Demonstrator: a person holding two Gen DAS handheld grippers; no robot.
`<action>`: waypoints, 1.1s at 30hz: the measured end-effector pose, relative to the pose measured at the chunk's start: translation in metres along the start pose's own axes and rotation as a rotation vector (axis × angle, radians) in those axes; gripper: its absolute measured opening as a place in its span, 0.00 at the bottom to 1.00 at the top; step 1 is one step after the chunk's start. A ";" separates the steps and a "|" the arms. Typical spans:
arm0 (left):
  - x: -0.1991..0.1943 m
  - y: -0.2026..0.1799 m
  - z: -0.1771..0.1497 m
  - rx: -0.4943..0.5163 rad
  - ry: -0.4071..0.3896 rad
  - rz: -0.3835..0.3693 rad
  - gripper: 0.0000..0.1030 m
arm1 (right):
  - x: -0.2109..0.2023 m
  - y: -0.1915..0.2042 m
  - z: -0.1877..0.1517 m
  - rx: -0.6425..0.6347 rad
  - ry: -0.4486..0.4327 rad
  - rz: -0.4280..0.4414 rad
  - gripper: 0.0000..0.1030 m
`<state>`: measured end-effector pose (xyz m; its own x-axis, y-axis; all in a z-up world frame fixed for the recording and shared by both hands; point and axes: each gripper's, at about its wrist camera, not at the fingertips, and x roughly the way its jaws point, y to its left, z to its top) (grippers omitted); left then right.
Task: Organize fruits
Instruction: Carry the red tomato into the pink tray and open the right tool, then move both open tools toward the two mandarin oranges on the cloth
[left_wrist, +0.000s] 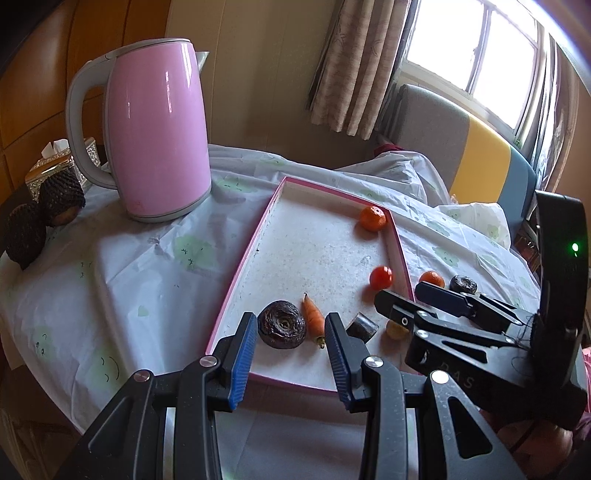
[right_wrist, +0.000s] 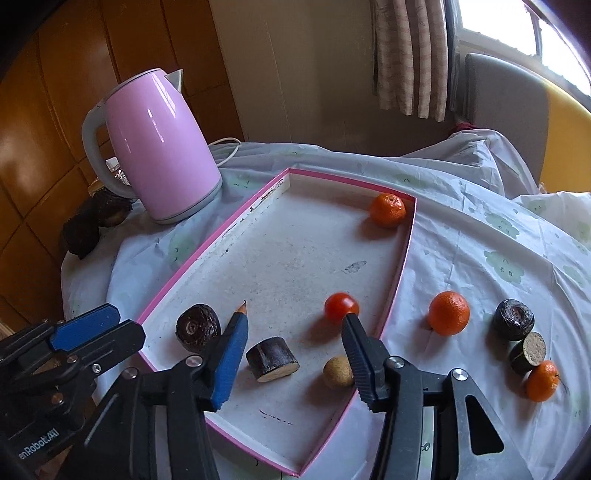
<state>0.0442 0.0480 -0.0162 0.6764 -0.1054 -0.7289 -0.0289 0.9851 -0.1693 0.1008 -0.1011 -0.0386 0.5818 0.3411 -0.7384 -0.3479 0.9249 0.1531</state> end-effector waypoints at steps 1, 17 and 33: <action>0.000 -0.001 0.000 0.002 0.000 -0.001 0.37 | -0.002 0.001 -0.002 -0.005 -0.003 -0.007 0.52; -0.006 -0.033 -0.008 0.093 -0.005 -0.028 0.37 | -0.054 -0.035 -0.036 0.088 -0.099 -0.128 0.52; -0.006 -0.068 -0.016 0.178 0.014 -0.066 0.37 | -0.086 -0.107 -0.073 0.254 -0.101 -0.251 0.53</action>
<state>0.0303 -0.0206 -0.0111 0.6624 -0.1716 -0.7292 0.1473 0.9842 -0.0978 0.0345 -0.2416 -0.0391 0.6998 0.1012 -0.7072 0.0015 0.9897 0.1431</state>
